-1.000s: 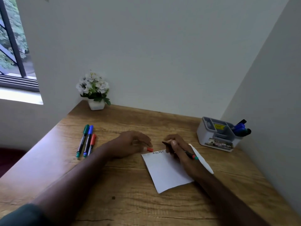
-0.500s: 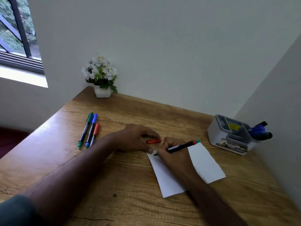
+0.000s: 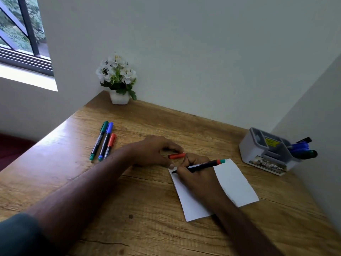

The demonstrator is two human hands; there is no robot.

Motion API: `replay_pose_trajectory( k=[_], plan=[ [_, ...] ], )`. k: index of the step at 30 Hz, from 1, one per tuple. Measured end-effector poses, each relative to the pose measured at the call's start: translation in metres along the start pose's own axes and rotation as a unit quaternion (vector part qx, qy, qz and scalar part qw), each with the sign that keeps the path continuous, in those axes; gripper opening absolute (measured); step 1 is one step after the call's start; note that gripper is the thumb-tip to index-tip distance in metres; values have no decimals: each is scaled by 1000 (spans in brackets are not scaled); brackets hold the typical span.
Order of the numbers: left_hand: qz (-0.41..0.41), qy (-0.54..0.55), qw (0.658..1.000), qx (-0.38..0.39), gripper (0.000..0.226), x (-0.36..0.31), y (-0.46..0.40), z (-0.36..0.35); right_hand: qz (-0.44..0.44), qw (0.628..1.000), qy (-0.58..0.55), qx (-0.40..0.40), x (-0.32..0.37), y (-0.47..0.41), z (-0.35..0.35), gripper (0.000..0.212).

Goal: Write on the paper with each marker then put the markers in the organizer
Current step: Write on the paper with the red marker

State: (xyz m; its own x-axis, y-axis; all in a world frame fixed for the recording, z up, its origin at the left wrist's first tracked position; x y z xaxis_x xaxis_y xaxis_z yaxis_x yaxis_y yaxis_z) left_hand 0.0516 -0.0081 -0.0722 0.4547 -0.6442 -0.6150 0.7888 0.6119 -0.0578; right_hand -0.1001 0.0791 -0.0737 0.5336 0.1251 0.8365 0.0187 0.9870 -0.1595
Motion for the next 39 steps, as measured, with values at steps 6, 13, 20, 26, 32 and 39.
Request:
replay_pose_trajectory(
  k=[6,13,20,26,32,39],
  plan=[
    [6,-2,1000,4,62,-1,1,0,-3,1000,18,0,-3,0,-2,26],
    [4,5,1000,2,62,0,0,0,1,1000,20,-11,-4,-2,-2,36],
    [5,8,1000,-2,62,2,0,-1,-9,1000,-13,-12,2,2,0,37],
    [0,-1,1000,3,62,-3,1,0,-3,1000,-5,-5,-2,0,-2,36],
    [6,3,1000,-2,62,3,-1,-1,-2,1000,-2,-16,0,0,-1,38],
    [2,1,1000,0,62,0,0,-1,1,1000,-1,-15,-3,-2,-1,40]
  ],
)
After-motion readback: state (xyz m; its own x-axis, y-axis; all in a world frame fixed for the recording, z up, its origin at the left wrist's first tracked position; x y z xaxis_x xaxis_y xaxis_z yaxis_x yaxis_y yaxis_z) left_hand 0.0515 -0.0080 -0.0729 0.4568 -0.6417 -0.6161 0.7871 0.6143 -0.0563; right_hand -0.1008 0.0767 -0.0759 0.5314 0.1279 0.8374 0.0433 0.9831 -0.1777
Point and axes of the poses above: each hand's wrist, its own y-axis away from the middle knuckle, its own z-axis out of the back of the hand, x = y × z, the point moved 3 cm from there along -y, towards the middle knuckle, and after that the axes turned 8 degrees about -z, right-handed, at the moved point
